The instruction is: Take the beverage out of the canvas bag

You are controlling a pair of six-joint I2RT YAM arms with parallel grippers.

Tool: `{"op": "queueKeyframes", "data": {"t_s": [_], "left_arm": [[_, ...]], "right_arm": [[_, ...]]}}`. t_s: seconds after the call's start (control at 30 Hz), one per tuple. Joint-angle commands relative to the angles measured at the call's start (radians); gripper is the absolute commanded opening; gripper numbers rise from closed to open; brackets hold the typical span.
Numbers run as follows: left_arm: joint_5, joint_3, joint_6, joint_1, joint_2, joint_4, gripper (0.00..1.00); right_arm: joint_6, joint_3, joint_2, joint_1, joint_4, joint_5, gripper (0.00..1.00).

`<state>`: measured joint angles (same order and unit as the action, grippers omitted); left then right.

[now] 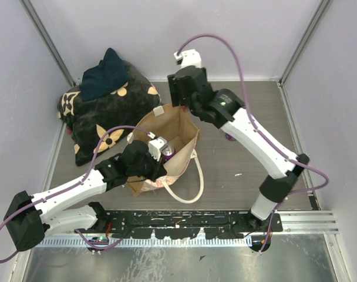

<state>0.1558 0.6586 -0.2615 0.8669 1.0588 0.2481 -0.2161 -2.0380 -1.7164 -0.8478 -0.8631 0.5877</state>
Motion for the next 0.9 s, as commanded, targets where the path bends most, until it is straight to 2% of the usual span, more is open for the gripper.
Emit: {"op": "queueKeyframes", "data": {"t_s": [0.0, 0.13, 0.2, 0.47, 0.67, 0.87], "left_arm": [[-0.021, -0.011, 0.021, -0.001, 0.023, 0.079, 0.09], [-0.015, -0.010, 0.021, -0.003, 0.031, 0.074, 0.09], [-0.009, -0.009, 0.020, -0.002, 0.038, 0.070, 0.09], [0.001, 0.010, 0.024, -0.002, 0.060, 0.067, 0.09], [-0.002, 0.020, 0.023, -0.002, 0.070, 0.060, 0.09], [-0.006, 0.028, 0.028, -0.002, 0.073, 0.060, 0.09]], "right_arm": [[0.074, -0.019, 0.205, 0.004, 0.218, 0.131, 0.00], [0.164, 0.010, 0.253, 0.007, 0.290, 0.277, 0.00], [0.178, 0.020, 0.259, 0.037, 0.297, 0.287, 0.00], [0.106, 0.195, 0.268, 0.251, 0.315, 0.134, 0.00], [0.106, 0.476, 0.292, 0.329, 0.483, 0.011, 0.00], [0.075, 0.619, 0.266, 0.380, 0.584, -0.085, 0.00]]}}
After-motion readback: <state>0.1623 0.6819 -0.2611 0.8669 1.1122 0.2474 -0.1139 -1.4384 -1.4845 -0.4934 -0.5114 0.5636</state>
